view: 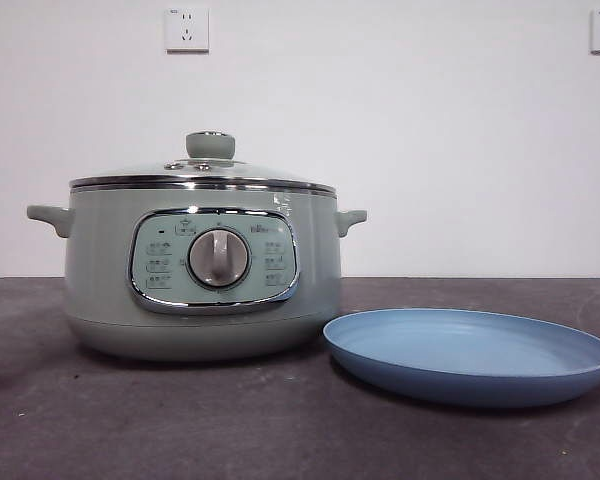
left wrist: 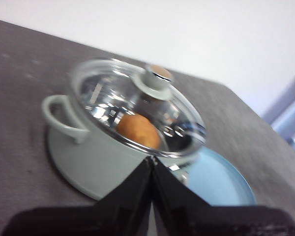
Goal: Take the potato out from the steamer,put the potato on the plate,close the lid
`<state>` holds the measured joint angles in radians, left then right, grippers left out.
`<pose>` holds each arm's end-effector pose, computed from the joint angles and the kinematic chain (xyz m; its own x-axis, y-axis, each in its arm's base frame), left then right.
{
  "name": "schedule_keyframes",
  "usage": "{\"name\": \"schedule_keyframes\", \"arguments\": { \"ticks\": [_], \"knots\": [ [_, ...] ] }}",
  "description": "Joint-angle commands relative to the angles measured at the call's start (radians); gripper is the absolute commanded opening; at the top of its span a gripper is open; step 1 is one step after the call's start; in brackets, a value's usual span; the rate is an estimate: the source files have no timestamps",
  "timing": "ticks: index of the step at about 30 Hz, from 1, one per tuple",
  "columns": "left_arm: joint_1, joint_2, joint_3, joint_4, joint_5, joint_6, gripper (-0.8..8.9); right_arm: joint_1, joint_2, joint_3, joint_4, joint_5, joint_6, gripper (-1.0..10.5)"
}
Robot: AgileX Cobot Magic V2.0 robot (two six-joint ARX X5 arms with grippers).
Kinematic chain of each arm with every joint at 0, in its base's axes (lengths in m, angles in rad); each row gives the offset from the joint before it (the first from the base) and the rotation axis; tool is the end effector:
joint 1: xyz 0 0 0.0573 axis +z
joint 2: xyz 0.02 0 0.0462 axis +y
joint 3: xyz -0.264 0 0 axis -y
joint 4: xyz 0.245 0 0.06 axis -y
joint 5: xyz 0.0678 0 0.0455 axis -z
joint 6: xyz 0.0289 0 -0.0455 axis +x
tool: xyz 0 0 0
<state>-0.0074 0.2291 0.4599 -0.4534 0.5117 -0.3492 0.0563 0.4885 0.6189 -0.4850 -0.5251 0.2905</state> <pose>0.0783 -0.0147 0.2574 0.8468 -0.4959 -0.1925 0.3793 0.8165 -0.4353 0.1080 0.0206 0.2865 0.7819 0.5462 -0.3004 -0.3971 0.8080 0.4354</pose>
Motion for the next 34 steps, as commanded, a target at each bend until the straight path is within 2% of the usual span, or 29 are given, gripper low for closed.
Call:
{"name": "schedule_keyframes", "arguments": {
  "ticks": [1,5,10,14,19,20,21,23,24,25,26,27,34],
  "knots": [
    [0.002,0.06,0.067,-0.058,0.069,0.133,-0.08,0.015,0.071,0.099,-0.093,-0.078,-0.173,-0.1],
    [0.002,0.147,0.162,-0.168,0.13,0.231,-0.08,0.048,0.167,0.224,-0.245,-0.159,-0.304,-0.1],
    [0.001,0.231,0.264,-0.323,0.182,0.364,-0.08,0.113,0.246,0.335,-0.438,-0.158,-0.423,-0.1],
    [0.001,0.262,0.315,-0.4,0.192,0.426,-0.08,0.169,0.264,0.353,-0.499,-0.153,-0.439,-0.1],
    [0.001,0.263,0.326,-0.402,0.196,0.428,0.11,0.183,0.264,0.353,-0.5,-0.15,-0.438,0.1],
    [0.001,0.263,0.326,-0.404,0.197,0.428,0.73,0.183,0.264,0.353,-0.5,-0.15,-0.438,0.1],
    [0.001,0.263,0.326,-0.406,0.197,0.428,1.81,0.183,0.264,0.353,-0.5,-0.15,-0.438,0.5],
    [0.001,0.263,0.326,-0.408,0.196,0.428,5.4,0.183,0.264,0.353,-0.501,-0.15,-0.433,2.6],
    [0.001,0.263,0.326,-0.406,0.196,0.428,6.65,0.183,0.264,0.353,-0.501,-0.15,-0.42,4.0],
    [0.001,0.263,0.326,-0.404,0.196,0.428,7.07,0.183,0.264,0.353,-0.501,-0.15,-0.414,5.2],
    [0.001,0.263,0.326,-0.401,0.196,0.428,7.06,0.183,0.264,0.353,-0.501,-0.15,-0.412,6.2],
    [0.001,0.263,0.326,-0.397,0.196,0.428,7.05,0.183,0.264,0.353,-0.501,-0.15,-0.411,6.4],
    [0.001,0.264,0.326,-0.314,0.196,0.42,7.05,0.183,0.264,0.353,-0.5,-0.15,-0.411,6.3]
  ]
}}
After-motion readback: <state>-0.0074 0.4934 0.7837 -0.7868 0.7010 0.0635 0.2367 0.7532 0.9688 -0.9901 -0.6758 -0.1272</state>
